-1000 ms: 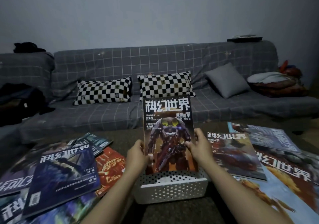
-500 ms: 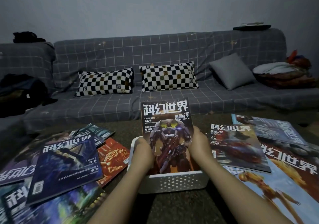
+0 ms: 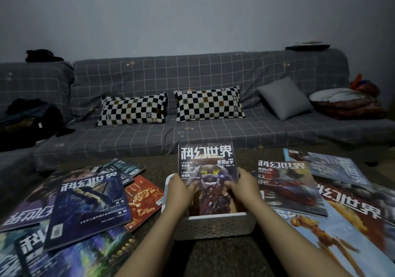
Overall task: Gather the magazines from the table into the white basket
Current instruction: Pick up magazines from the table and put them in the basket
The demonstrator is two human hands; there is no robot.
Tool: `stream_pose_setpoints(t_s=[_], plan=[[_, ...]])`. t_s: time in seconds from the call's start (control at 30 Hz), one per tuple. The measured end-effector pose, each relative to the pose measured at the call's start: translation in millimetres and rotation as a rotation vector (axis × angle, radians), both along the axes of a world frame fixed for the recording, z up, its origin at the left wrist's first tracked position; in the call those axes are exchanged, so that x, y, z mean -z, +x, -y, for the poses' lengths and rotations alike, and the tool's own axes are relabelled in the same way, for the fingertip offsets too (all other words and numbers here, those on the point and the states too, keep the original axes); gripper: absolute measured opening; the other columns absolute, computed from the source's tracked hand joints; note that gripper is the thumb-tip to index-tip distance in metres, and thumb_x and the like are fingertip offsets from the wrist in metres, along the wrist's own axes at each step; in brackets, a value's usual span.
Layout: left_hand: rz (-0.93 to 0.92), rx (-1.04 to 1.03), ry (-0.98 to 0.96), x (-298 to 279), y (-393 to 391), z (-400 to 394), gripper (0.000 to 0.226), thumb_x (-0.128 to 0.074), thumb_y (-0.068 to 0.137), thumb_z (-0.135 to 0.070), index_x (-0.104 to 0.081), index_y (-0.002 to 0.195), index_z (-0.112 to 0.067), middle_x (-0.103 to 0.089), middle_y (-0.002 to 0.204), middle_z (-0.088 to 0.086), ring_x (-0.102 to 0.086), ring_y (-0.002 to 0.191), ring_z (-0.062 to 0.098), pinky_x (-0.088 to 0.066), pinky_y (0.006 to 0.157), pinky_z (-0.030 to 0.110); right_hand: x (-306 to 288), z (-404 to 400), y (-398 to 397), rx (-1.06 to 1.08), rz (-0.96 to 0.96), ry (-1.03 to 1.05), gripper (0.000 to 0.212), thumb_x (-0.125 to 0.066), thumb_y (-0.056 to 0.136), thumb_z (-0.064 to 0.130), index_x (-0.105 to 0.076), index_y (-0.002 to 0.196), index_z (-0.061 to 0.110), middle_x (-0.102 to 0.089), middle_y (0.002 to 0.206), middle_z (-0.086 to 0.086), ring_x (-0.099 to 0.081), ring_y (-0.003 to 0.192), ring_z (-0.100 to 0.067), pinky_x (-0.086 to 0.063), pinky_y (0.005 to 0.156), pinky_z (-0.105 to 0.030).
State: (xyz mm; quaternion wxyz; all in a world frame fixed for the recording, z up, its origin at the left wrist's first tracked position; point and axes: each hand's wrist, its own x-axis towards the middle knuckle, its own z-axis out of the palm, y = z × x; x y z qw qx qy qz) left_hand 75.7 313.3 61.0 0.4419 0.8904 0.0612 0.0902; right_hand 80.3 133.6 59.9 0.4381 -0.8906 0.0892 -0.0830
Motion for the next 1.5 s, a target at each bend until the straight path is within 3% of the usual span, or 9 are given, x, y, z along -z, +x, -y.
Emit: stream_pose_setpoints(t_s=[0.23, 0.33, 0.43, 0.6, 0.77, 0.93, 1.03, 1.33, 1.5], plan=[[0.209, 0.093, 0.040, -17.2, -34.1, 41.2, 0.042, -0.057, 0.092, -0.032, -0.050, 0.128, -0.013, -0.053, 0.130, 0.007, -0.055, 0.100, 0.012, -0.043, 0.080, 0.023, -6.4, 22.1, -35.5, 0.010, 0.127, 0.165, 0.051, -0.071, 0.080, 0.018, -0.053, 0.127, 0.011, -0.063, 0.121, -0.008, -0.060, 0.108, -0.021, -0.049, 0.089, -0.032], [0.298, 0.186, -0.036, -20.8, -46.4, 76.2, 0.023, -0.057, 0.091, -0.024, -0.058, 0.113, -0.016, -0.058, 0.115, 0.003, -0.054, 0.085, 0.002, -0.042, 0.073, 0.011, -4.4, 44.6, -54.6, 0.042, 0.198, 0.190, 0.036, -0.069, 0.082, 0.014, -0.061, 0.117, 0.011, -0.068, 0.107, -0.006, -0.062, 0.091, -0.010, -0.046, 0.076, -0.020], [0.249, 0.291, -0.092, -17.9, -51.0, 119.2, 0.023, -0.056, 0.092, -0.022, -0.061, 0.112, -0.014, -0.064, 0.110, 0.004, -0.060, 0.100, 0.015, -0.049, 0.087, 0.027, 0.8, 77.5, -72.3, 0.105, 0.223, 0.138, 0.029, -0.066, 0.085, 0.017, -0.063, 0.114, 0.013, -0.068, 0.102, -0.003, -0.056, 0.081, -0.003, -0.042, 0.068, -0.014], [0.146, 0.399, -0.138, -1.7, -51.1, 189.4, 0.023, -0.052, 0.094, -0.018, -0.065, 0.112, -0.011, -0.069, 0.110, 0.005, -0.062, 0.102, 0.017, -0.047, 0.086, 0.025, 15.8, 141.4, -83.9, 0.251, 0.194, 0.012, 0.026, -0.060, 0.089, 0.020, -0.064, 0.114, 0.016, -0.067, 0.110, -0.002, -0.054, 0.082, -0.005, -0.036, 0.058, -0.003], [0.065, 0.349, -0.099, 20.5, -31.9, 236.6, 0.026, -0.047, 0.094, -0.017, -0.063, 0.115, -0.012, -0.066, 0.117, 0.008, -0.060, 0.106, 0.022, -0.042, 0.085, 0.023, 34.0, 187.4, -70.4, 0.233, 0.104, -0.059, 0.032, -0.062, 0.087, 0.023, -0.063, 0.118, 0.015, -0.064, 0.118, -0.006, -0.060, 0.105, -0.020, -0.043, 0.084, -0.024], [-0.134, 0.230, 0.193, 49.8, 4.7, 256.3, 0.039, -0.042, 0.097, -0.032, -0.049, 0.131, -0.014, -0.038, 0.146, 0.011, -0.028, 0.139, 0.029, -0.010, 0.117, 0.052, 56.9, 212.8, -49.2, 0.291, 0.027, -0.037, 0.040, -0.064, 0.086, 0.029, -0.059, 0.122, 0.013, -0.062, 0.120, -0.009, -0.058, 0.107, -0.025, -0.048, 0.092, -0.038], [-0.196, 0.179, 0.254, 61.5, 20.0, 256.0, 0.050, -0.043, 0.096, -0.038, -0.042, 0.138, -0.011, -0.026, 0.154, 0.016, -0.020, 0.142, 0.033, -0.015, 0.116, 0.049, 66.0, 221.5, -36.1, 0.312, 0.005, -0.069, 0.046, -0.064, 0.085, 0.033, -0.057, 0.126, 0.012, -0.063, 0.121, -0.008, -0.057, 0.111, -0.027, -0.048, 0.093, -0.038], [-0.195, -0.003, 0.060, 58.6, 33.9, 258.9, 0.048, -0.062, 0.088, -0.035, -0.051, 0.126, -0.008, -0.048, 0.128, 0.019, -0.043, 0.122, 0.034, -0.039, 0.096, 0.040, 66.5, 232.5, -15.3, 0.489, -0.005, 0.069, 0.049, -0.066, 0.083, 0.032, -0.054, 0.126, 0.013, -0.062, 0.121, -0.011, -0.057, 0.109, -0.034, -0.047, 0.087, -0.039], [-0.140, 0.055, -0.157, 45.6, 18.9, 259.9, 0.026, -0.057, 0.092, -0.028, -0.059, 0.113, -0.013, -0.055, 0.118, 0.008, -0.057, 0.089, 0.021, -0.042, 0.076, 0.031, 54.4, 240.4, -36.9, 0.452, 0.060, 0.260, 0.025, -0.067, 0.084, 0.028, -0.066, 0.104, 0.013, -0.068, 0.100, -0.008, -0.061, 0.085, -0.025, -0.051, 0.075, -0.036]])
